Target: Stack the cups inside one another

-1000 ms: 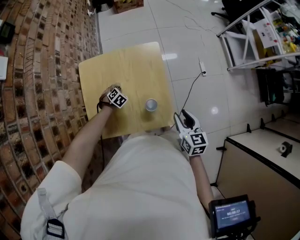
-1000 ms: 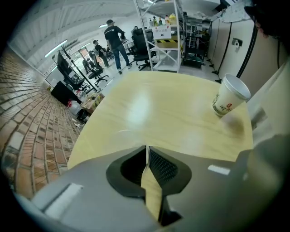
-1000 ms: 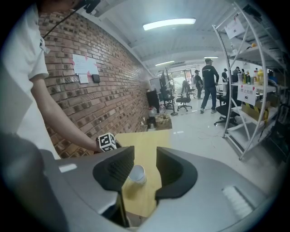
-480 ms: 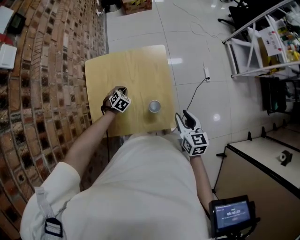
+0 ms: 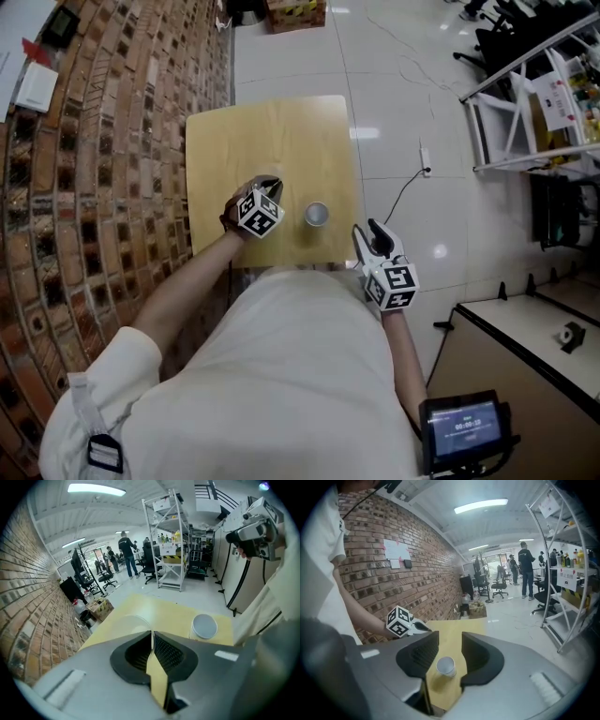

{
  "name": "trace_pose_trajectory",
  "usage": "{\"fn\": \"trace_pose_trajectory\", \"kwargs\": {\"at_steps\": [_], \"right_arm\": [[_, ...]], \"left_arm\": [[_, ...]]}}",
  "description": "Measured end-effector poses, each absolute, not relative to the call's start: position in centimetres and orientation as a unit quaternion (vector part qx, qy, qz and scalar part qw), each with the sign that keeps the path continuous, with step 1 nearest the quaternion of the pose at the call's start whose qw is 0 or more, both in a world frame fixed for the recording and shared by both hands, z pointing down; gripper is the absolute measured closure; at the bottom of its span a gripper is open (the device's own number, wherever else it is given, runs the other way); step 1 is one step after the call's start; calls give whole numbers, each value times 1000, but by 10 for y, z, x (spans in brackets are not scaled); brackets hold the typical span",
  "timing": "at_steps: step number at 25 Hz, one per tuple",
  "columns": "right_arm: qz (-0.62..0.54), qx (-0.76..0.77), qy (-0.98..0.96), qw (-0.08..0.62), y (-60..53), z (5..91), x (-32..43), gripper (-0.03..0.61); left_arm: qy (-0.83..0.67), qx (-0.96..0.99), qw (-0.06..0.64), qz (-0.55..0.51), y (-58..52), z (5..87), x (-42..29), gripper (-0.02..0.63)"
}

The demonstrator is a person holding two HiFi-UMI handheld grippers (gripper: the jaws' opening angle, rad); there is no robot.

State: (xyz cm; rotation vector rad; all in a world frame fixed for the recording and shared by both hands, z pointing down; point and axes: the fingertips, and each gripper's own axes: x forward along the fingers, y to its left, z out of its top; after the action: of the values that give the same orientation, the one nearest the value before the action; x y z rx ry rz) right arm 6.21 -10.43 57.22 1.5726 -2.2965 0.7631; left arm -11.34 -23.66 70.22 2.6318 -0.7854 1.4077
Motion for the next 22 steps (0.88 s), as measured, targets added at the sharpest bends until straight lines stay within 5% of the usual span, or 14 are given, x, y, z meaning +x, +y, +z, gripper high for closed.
{"fn": "trace_pose_trajectory", "kwargs": {"at_steps": [22], "right_arm": [[253, 515, -811, 115, -103, 569, 92, 434]], "left_arm": [[-158, 883, -47, 440, -147, 656, -33, 581]]}}
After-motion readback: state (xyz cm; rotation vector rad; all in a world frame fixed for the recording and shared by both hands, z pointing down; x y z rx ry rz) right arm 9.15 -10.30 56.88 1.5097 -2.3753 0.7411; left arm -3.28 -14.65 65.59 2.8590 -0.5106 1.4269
